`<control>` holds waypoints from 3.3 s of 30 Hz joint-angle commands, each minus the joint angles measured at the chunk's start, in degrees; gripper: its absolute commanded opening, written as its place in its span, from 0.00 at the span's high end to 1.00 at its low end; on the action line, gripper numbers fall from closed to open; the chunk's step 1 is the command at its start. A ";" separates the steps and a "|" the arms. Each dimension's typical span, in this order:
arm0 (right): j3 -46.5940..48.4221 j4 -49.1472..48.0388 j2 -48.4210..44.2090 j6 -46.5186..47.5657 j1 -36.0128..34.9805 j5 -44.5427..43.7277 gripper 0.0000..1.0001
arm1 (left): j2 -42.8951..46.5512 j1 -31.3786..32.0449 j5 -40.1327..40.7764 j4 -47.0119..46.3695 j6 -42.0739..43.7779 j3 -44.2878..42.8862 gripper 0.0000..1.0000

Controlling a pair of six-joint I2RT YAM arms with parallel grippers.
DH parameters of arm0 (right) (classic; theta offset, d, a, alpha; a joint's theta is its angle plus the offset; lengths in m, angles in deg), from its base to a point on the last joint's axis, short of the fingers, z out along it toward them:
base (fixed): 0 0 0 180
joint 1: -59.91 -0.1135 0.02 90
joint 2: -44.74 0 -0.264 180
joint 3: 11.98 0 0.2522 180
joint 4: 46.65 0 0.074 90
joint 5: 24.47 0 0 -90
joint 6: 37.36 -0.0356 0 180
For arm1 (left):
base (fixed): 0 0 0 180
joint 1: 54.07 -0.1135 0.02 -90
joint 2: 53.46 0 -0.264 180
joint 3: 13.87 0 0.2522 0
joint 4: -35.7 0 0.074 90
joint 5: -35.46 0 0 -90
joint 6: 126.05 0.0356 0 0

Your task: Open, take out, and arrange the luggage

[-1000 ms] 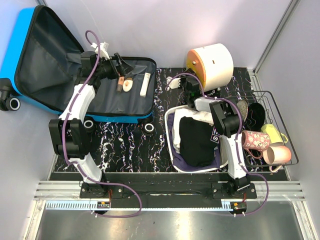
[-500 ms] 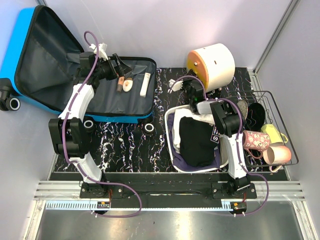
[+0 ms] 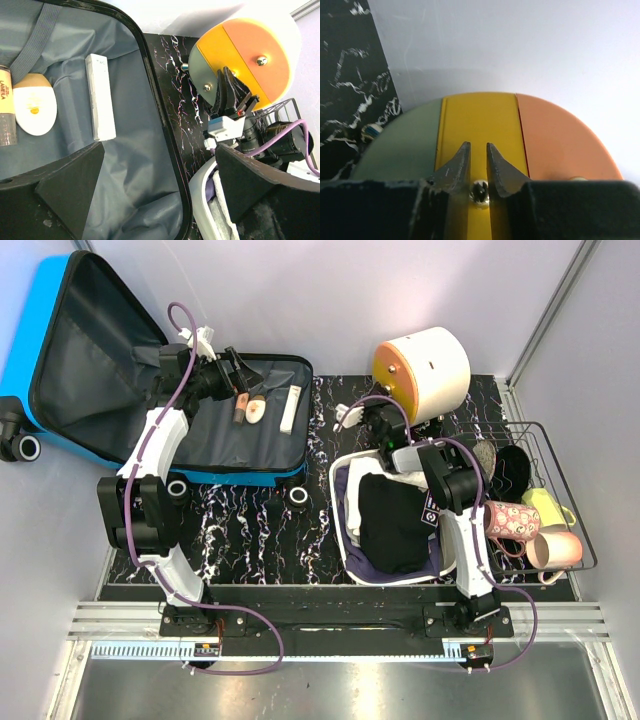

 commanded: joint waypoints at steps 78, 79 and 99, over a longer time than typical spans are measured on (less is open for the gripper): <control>2.80 3.90 -1.11 -7.42 -6.80 6.81 0.80 | -0.72 -0.41 -0.38 -2.97 -0.29 -1.71 0.01; 2.97 3.99 -1.02 -7.59 -6.72 6.28 0.73 | -0.72 -0.41 -0.03 -2.97 -0.21 -1.89 0.01; 2.27 32.27 -22.98 -37.96 -6.80 9.70 0.12 | -19.51 0.20 12.90 22.08 26.68 -24.46 0.01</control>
